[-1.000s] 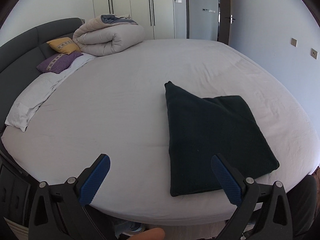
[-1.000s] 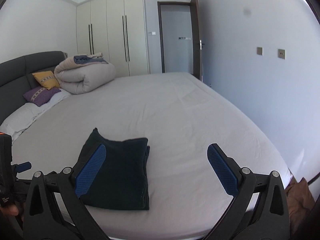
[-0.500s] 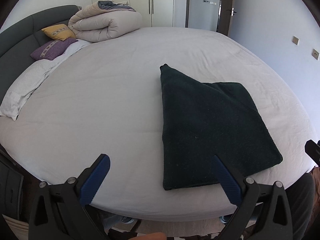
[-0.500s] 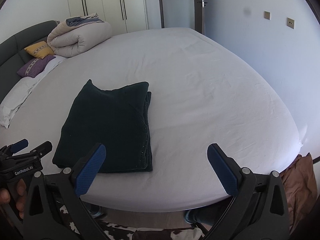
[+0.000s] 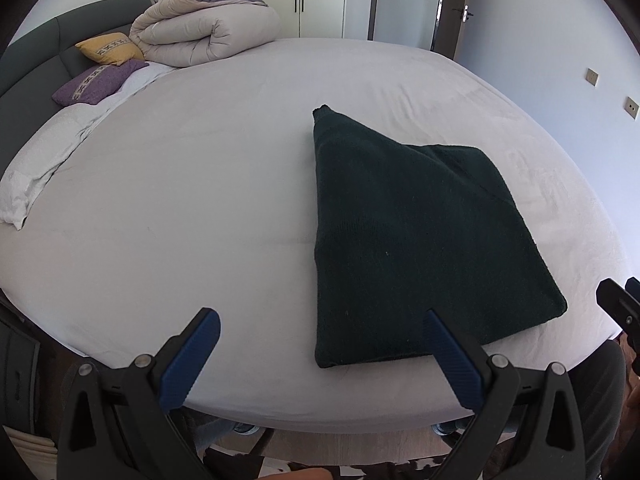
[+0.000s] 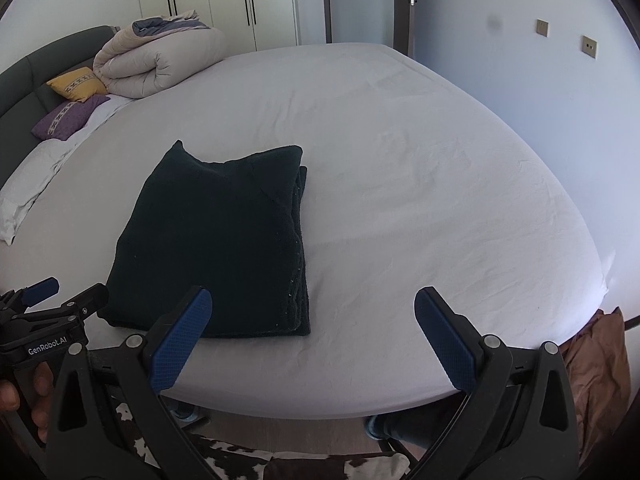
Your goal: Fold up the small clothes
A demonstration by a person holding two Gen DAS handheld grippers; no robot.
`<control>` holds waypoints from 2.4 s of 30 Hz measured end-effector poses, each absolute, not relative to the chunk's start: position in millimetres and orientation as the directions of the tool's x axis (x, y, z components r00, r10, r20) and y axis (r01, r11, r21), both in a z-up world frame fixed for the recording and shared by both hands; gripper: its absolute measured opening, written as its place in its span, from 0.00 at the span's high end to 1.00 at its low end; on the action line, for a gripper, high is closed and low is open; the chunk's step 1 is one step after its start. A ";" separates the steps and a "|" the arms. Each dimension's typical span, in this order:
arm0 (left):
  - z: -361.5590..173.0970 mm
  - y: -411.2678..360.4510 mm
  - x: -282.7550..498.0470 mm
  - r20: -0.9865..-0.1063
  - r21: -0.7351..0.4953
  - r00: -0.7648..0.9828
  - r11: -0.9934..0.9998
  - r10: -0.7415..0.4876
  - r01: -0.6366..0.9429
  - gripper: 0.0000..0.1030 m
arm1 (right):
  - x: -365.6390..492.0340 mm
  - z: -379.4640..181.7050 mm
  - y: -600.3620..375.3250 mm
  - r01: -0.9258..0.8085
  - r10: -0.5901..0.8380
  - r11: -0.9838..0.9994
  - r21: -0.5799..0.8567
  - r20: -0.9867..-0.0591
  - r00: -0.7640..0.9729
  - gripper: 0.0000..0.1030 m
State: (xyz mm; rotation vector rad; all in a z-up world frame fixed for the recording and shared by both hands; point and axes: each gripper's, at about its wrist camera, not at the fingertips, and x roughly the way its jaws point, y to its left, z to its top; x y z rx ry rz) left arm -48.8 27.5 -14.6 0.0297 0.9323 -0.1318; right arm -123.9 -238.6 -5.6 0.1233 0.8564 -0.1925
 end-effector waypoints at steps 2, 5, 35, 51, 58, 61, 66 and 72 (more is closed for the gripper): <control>-15.7 26.7 -49.3 -0.803 -0.032 0.587 0.991 -0.102 0.127 0.00 | -121.7 -6.5 -239.7 0.220 -0.121 0.975 0.029 -0.764 0.634 0.00; -17.7 26.3 -49.7 -0.805 -0.029 0.584 0.991 -0.100 0.130 0.00 | -116.7 -10.1 -240.1 0.221 -0.124 0.975 0.021 -0.775 0.620 0.00; -27.8 30.0 -49.3 -0.820 -0.039 0.564 0.993 -0.093 0.107 0.00 | -92.9 -37.8 -225.4 0.225 -0.135 0.974 -0.008 -0.820 0.556 0.00; -29.8 29.8 -50.6 -0.823 -0.039 0.560 0.993 -0.093 0.108 0.00 | -93.6 -40.2 -221.8 0.226 -0.135 0.974 -0.008 -0.822 0.554 0.00; -30.3 29.7 -51.0 -0.824 -0.039 0.559 0.993 -0.093 0.109 0.00 | -93.7 -40.3 -221.7 0.226 -0.134 0.974 -0.007 -0.823 0.552 0.00; -30.3 29.7 -50.6 -0.824 -0.039 0.559 0.993 -0.094 0.109 0.00 | -94.8 -39.7 -220.8 0.230 -0.137 0.973 -0.007 -0.822 0.553 0.00; -31.6 29.4 -51.7 -0.824 -0.040 0.558 0.993 -0.095 0.109 0.00 | -94.5 -40.5 -221.2 0.229 -0.137 0.973 -0.008 -0.822 0.553 0.00; -32.0 29.4 -52.1 -0.826 -0.039 0.556 0.993 -0.093 0.109 0.00 | -94.7 -40.7 -220.5 0.229 -0.138 0.973 -0.009 -0.822 0.553 0.00</control>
